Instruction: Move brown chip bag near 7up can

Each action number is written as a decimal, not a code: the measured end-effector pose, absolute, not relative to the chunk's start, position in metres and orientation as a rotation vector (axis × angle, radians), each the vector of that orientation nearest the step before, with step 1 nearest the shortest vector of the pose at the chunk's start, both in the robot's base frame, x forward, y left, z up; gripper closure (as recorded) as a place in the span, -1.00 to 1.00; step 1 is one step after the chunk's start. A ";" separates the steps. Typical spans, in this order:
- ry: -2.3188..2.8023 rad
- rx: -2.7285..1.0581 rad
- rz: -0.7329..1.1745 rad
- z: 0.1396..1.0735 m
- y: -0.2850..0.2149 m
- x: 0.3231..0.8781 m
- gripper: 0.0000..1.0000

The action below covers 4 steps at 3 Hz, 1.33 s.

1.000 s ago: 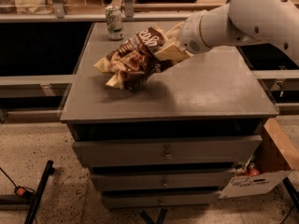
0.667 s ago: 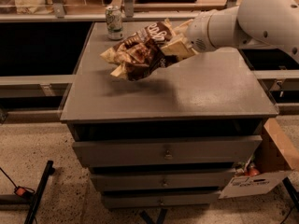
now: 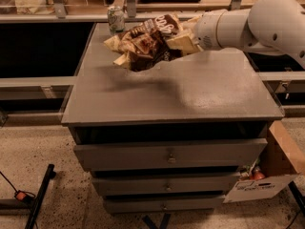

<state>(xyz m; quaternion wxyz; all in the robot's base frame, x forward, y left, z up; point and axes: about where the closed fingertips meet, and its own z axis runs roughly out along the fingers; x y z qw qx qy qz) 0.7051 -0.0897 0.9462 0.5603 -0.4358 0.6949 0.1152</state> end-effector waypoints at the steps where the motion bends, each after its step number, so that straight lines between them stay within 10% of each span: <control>1: 1.623 -1.003 0.299 0.941 -0.088 0.721 1.00; 4: 1.630 -0.933 0.325 0.911 -0.087 0.761 1.00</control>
Offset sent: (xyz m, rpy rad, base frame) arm 0.0511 0.0002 -0.0270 0.0944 0.0005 -0.0177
